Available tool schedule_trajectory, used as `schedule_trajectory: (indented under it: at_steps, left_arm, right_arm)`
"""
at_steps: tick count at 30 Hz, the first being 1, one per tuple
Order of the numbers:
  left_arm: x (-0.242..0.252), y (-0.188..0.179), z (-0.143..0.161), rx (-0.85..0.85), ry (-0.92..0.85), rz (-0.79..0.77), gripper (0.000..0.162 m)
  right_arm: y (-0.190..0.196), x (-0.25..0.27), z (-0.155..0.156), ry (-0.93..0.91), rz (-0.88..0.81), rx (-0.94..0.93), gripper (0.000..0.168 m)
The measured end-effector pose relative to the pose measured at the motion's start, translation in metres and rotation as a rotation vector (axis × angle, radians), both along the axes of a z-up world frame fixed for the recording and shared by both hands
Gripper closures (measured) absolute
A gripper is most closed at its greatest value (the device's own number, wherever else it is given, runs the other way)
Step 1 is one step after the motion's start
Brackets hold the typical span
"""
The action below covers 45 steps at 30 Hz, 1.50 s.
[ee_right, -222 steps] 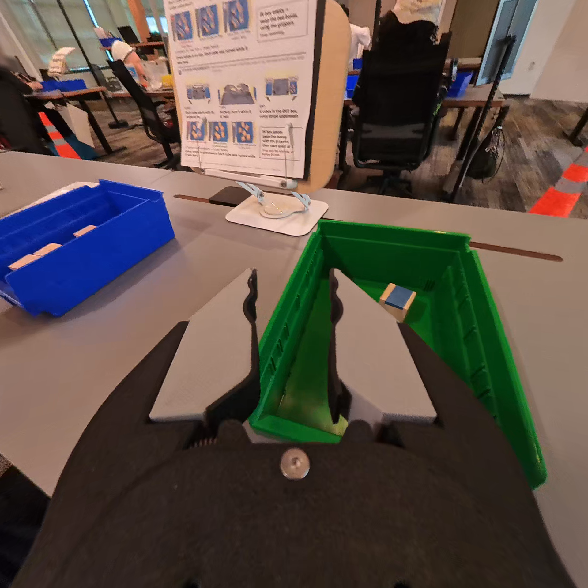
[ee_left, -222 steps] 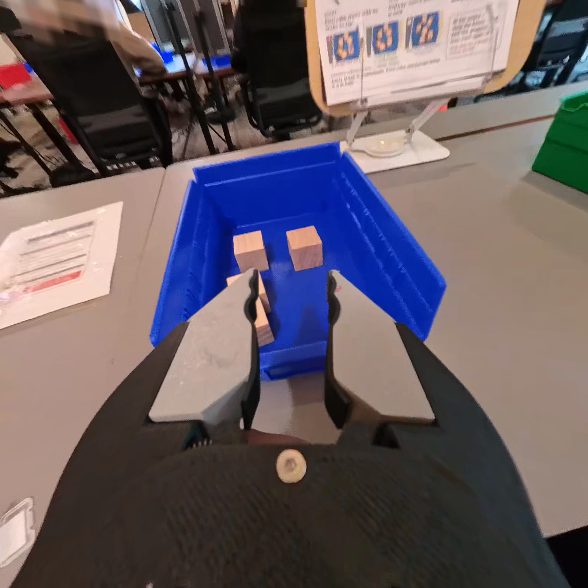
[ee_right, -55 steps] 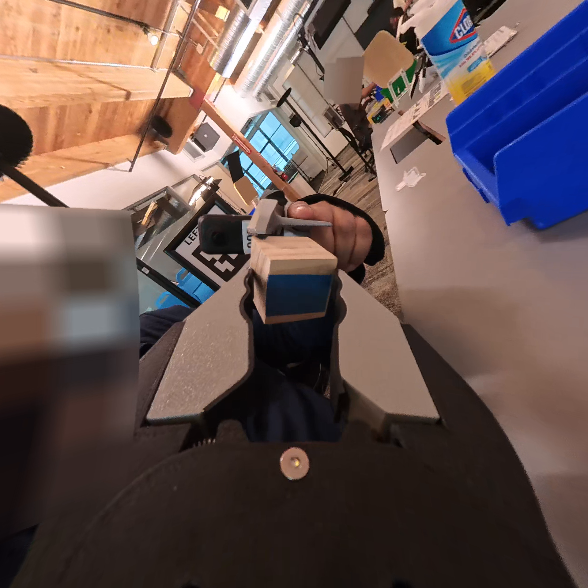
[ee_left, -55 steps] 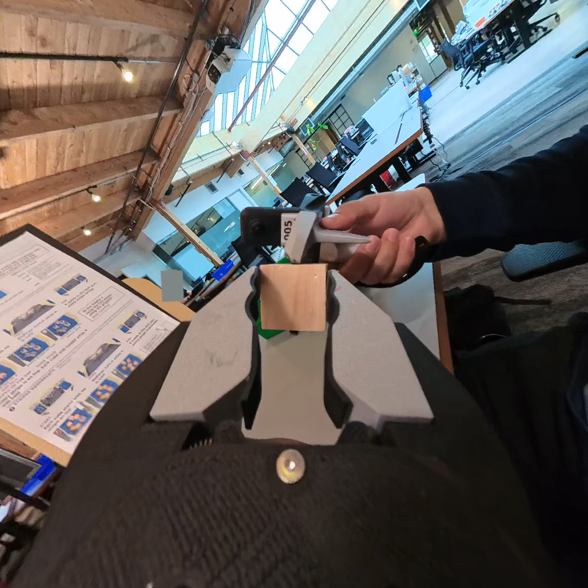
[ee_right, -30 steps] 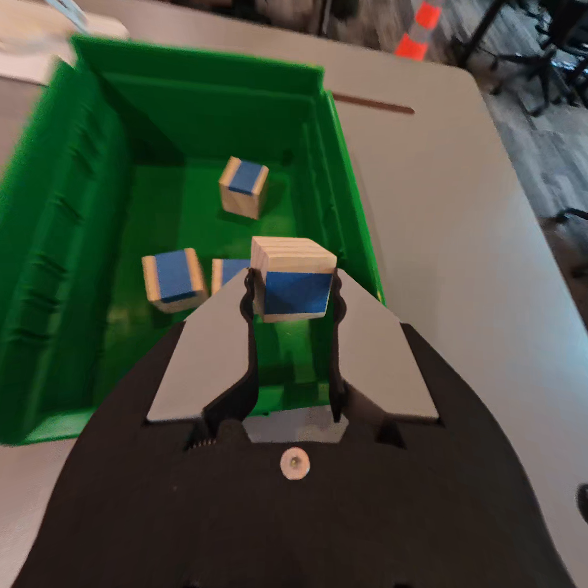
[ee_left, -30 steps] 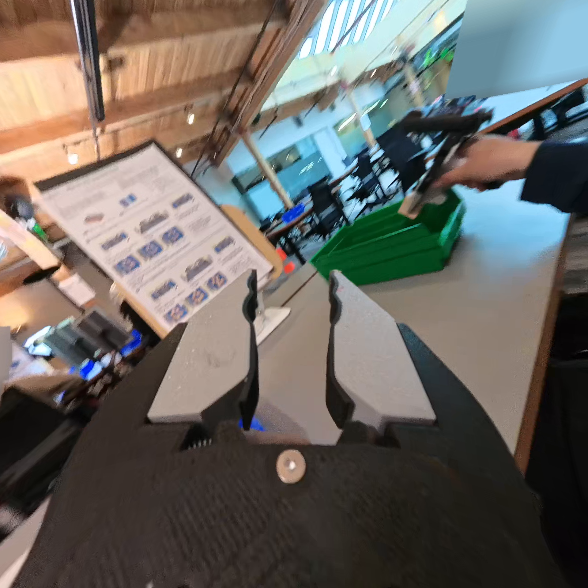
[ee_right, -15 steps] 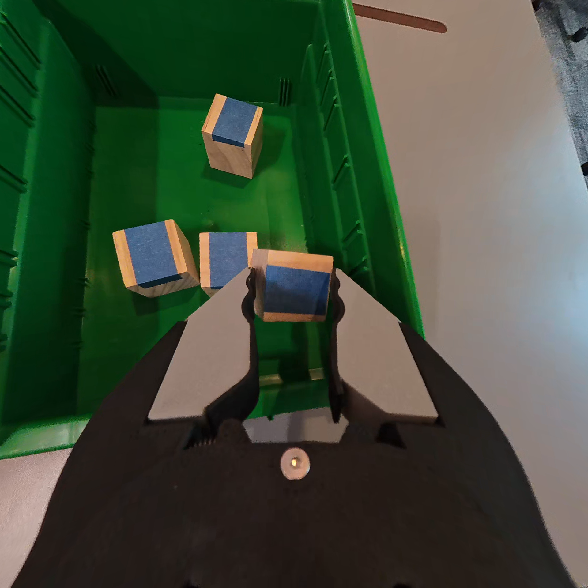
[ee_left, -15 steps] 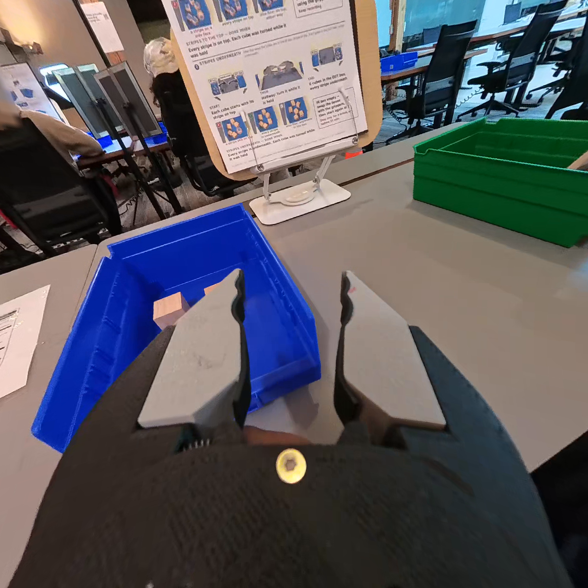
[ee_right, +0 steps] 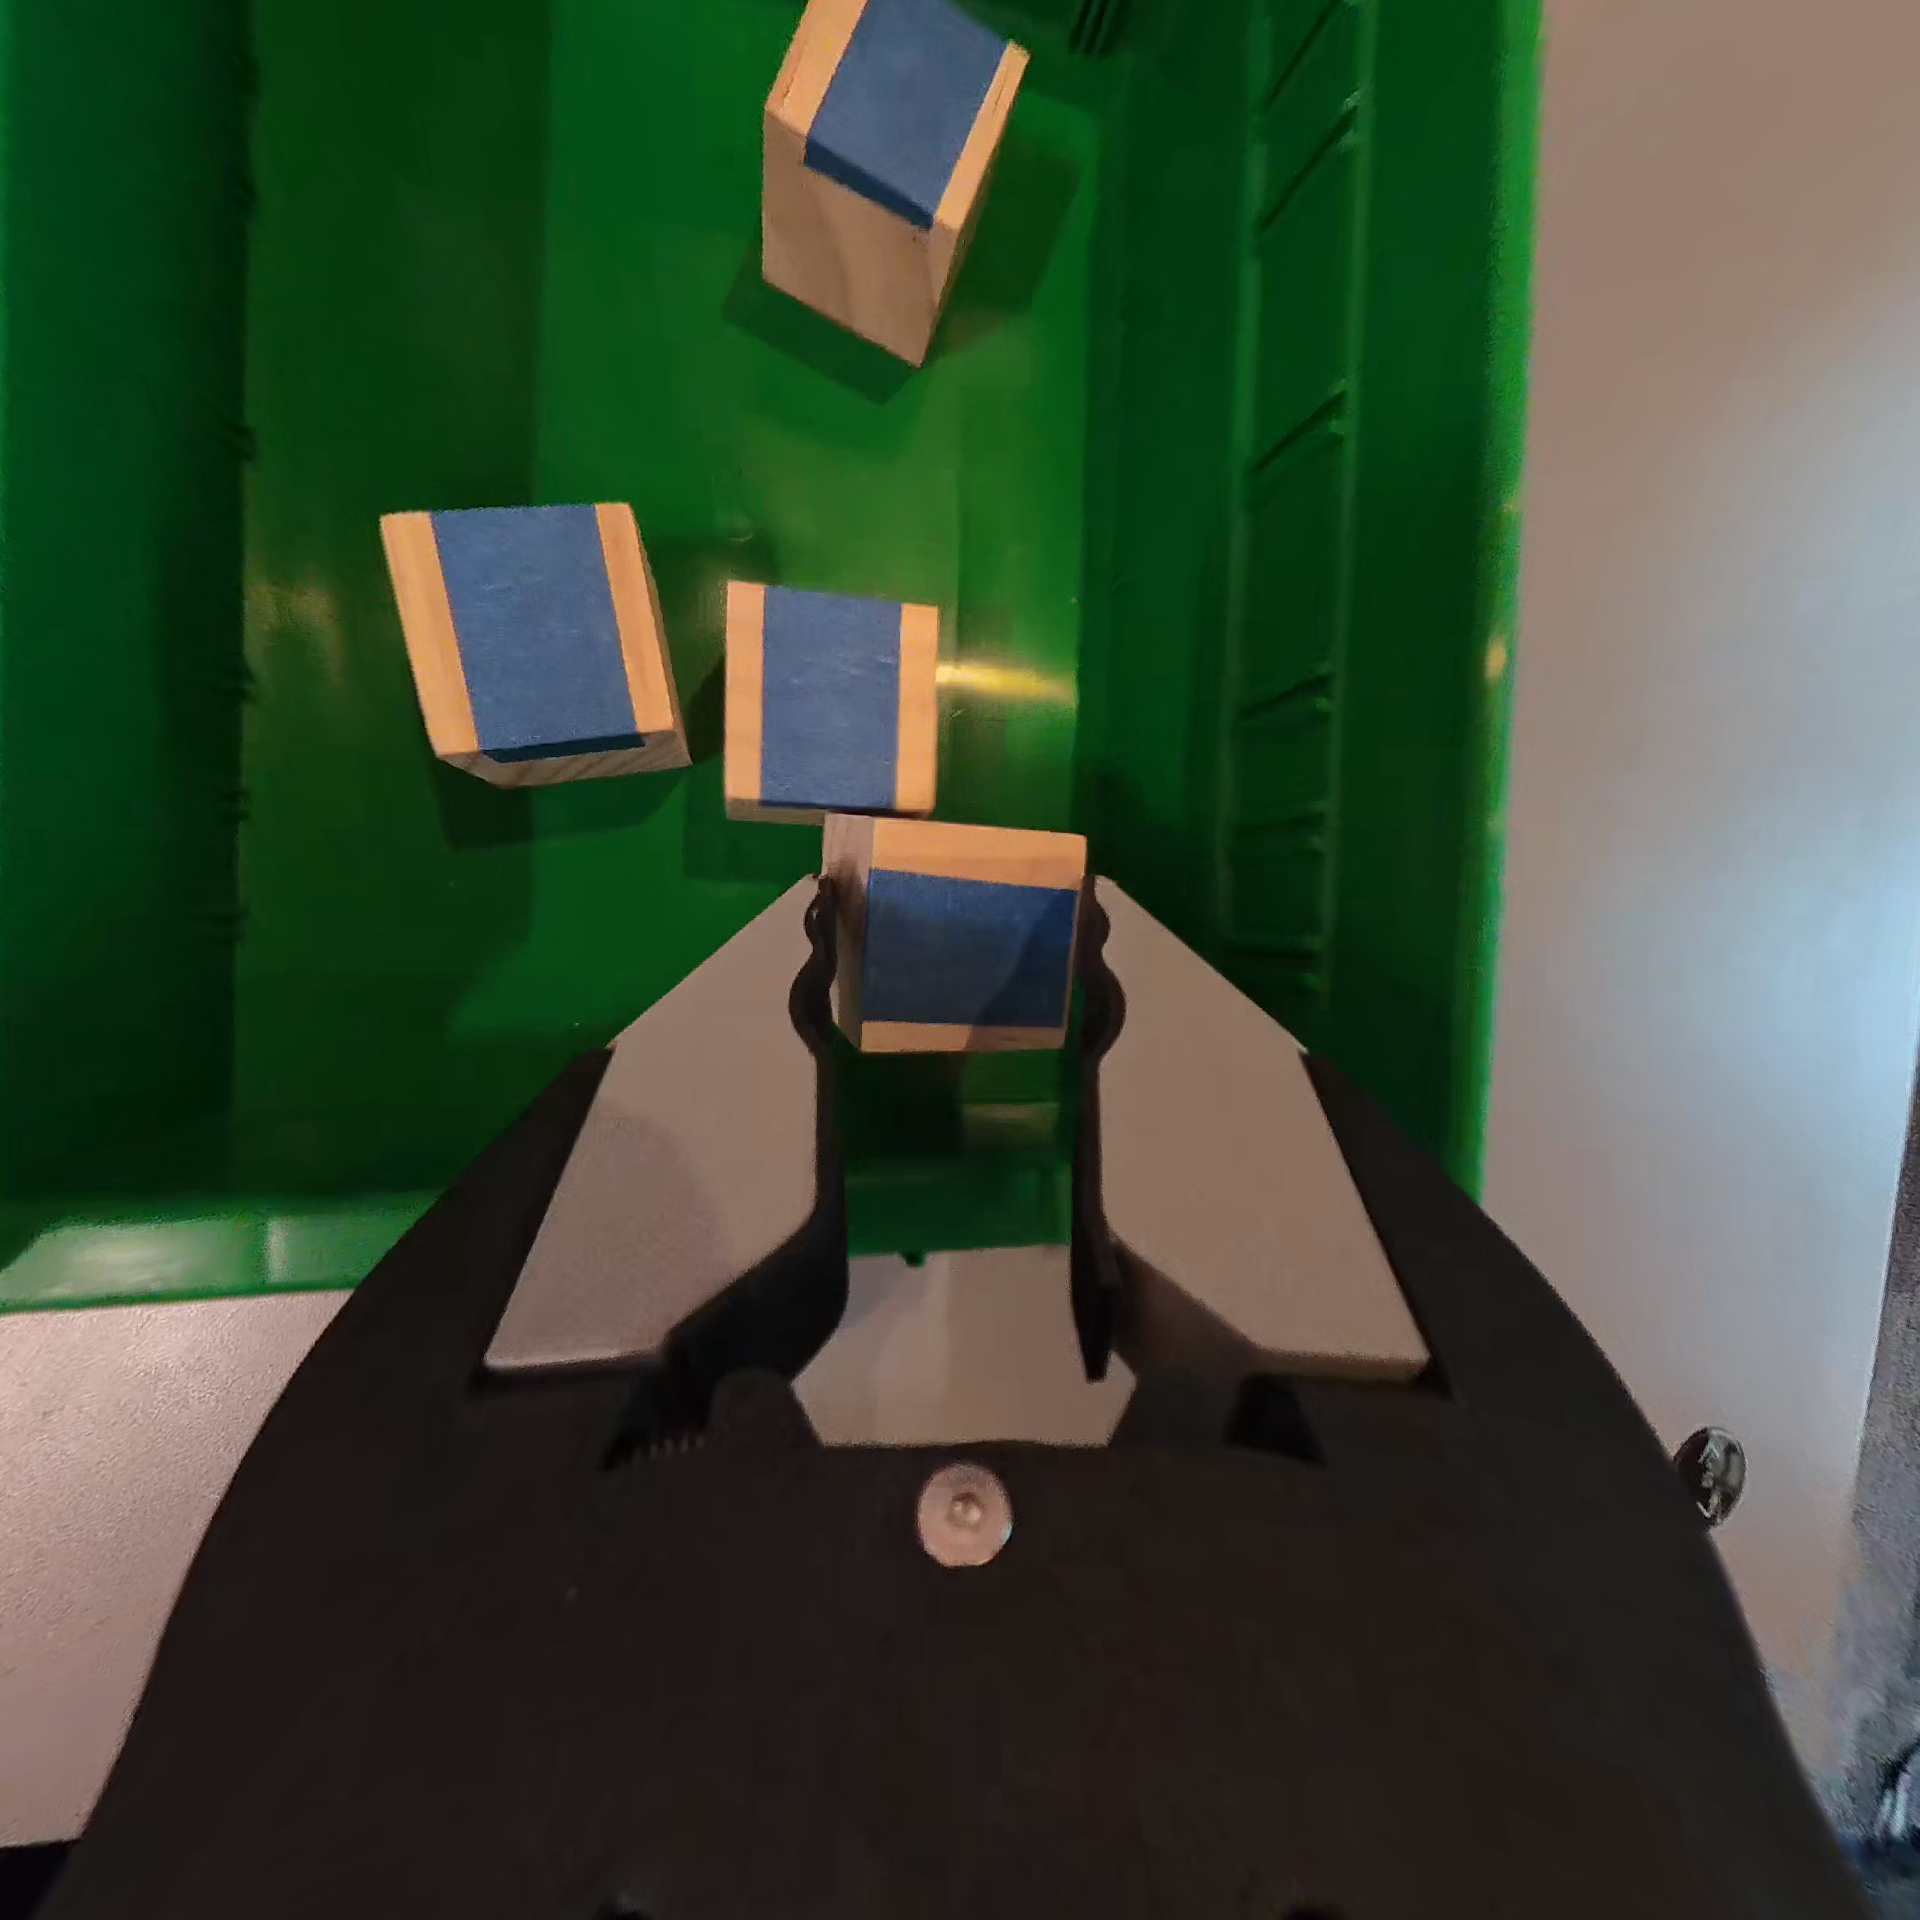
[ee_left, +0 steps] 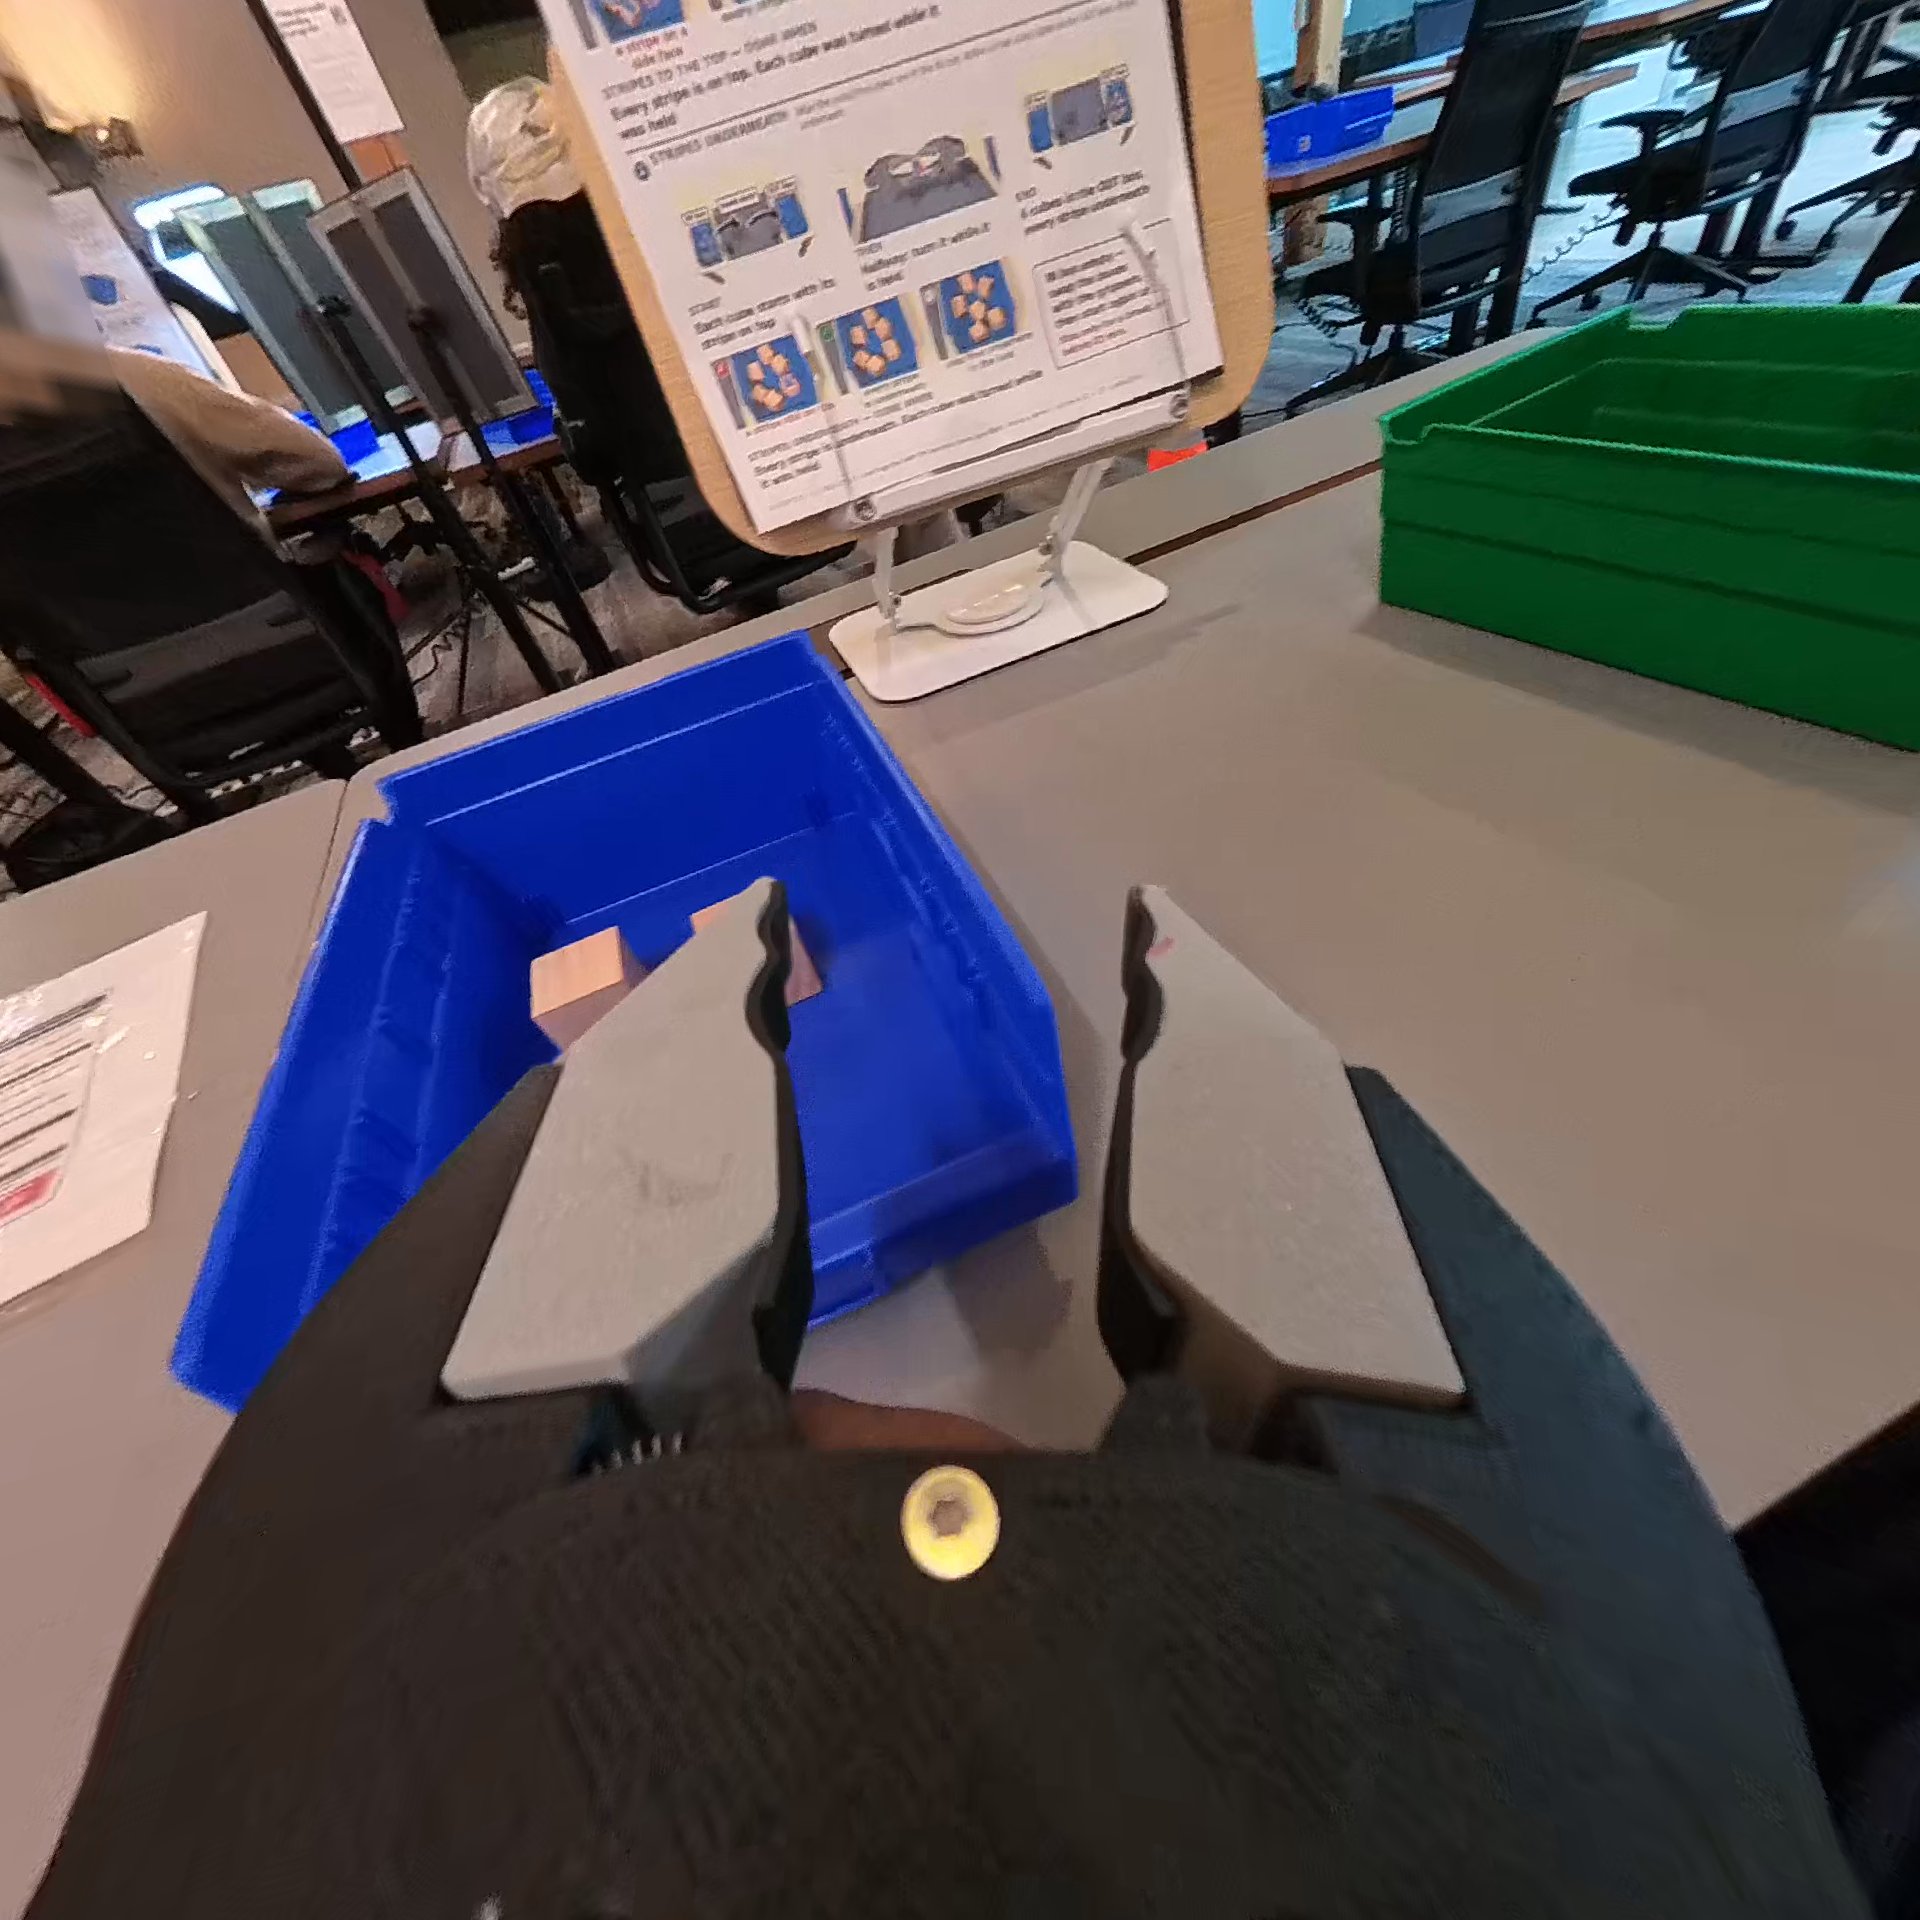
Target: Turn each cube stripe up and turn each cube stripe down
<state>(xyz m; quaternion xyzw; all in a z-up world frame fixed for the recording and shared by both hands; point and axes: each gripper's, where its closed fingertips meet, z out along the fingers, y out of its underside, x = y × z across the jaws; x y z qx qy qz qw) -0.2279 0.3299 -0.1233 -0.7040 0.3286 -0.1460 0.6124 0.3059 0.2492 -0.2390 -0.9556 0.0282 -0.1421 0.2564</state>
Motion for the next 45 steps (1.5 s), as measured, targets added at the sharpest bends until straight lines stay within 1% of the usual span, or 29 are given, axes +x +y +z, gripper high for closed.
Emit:
schedule_trajectory:
  at_steps: [2, 6, 9, 12, 17, 21, 25, 29, 32, 34, 35, 36, 37, 38, 40, 43, 45]
  left_arm:
    - [-0.012, 0.003, 0.002, -0.001, -0.002, 0.031, 0.098]
    - [-0.033, 0.006, 0.013, 0.004, -0.064, 0.060, 0.099]
    - [-0.038, 0.007, 0.016, -0.003, -0.092, 0.062, 0.099]
    - [-0.036, 0.006, 0.014, 0.005, -0.067, 0.056, 0.099]
    - [-0.032, 0.006, 0.012, 0.012, -0.049, 0.049, 0.099]
    - [-0.032, 0.007, 0.009, 0.005, -0.033, 0.055, 0.098]
    - [-0.037, 0.012, 0.005, -0.017, -0.039, 0.081, 0.098]
    - [-0.059, 0.028, -0.004, -0.076, -0.089, 0.169, 0.093]
    - [-0.070, 0.039, -0.004, -0.099, -0.153, 0.199, 0.094]
    - [-0.071, 0.050, -0.004, -0.117, -0.174, 0.207, 0.095]
    - [-0.069, 0.057, -0.005, -0.135, -0.173, 0.202, 0.100]
    - [-0.067, 0.067, -0.007, -0.161, -0.165, 0.209, 0.111]
    - [-0.066, 0.081, -0.011, -0.190, -0.143, 0.228, 0.118]
    - [-0.065, 0.096, -0.015, -0.219, -0.111, 0.254, 0.114]
    - [-0.065, 0.125, -0.028, -0.287, -0.035, 0.299, 0.096]
    - [-0.056, 0.161, -0.052, -0.409, 0.059, 0.314, 0.094]
    - [-0.057, 0.183, -0.070, -0.456, 0.131, 0.361, 0.094]
  right_arm:
    - [0.004, -0.001, -0.008, 0.019, 0.004, -0.041, 0.124]
    - [0.006, 0.000, -0.009, 0.023, 0.011, -0.042, 0.125]
    - [0.011, 0.000, -0.009, -0.011, 0.013, -0.042, 0.124]
    - [0.013, -0.004, -0.010, -0.004, 0.017, -0.044, 0.124]
    - [0.018, -0.006, 0.008, 0.018, 0.028, 0.059, 0.125]
    - [0.017, -0.007, 0.035, 0.045, 0.036, 0.181, 0.125]
    - [0.020, -0.032, 0.082, 0.107, 0.118, 0.400, 0.125]
    - [0.019, -0.057, 0.129, 0.136, 0.205, 0.612, 0.129]
    - [0.015, -0.064, 0.145, 0.110, 0.232, 0.675, 0.132]
    - [0.014, -0.064, 0.148, 0.100, 0.230, 0.693, 0.132]
    - [0.013, -0.066, 0.148, 0.106, 0.233, 0.693, 0.132]
    - [0.013, -0.067, 0.148, 0.113, 0.236, 0.691, 0.131]
    - [0.013, -0.069, 0.147, 0.117, 0.240, 0.686, 0.131]
    - [0.013, -0.070, 0.146, 0.114, 0.243, 0.680, 0.131]
    - [0.013, -0.071, 0.145, 0.094, 0.245, 0.673, 0.131]
    - [0.014, -0.072, 0.144, 0.080, 0.248, 0.667, 0.131]
    - [0.014, -0.072, 0.143, 0.078, 0.249, 0.665, 0.131]
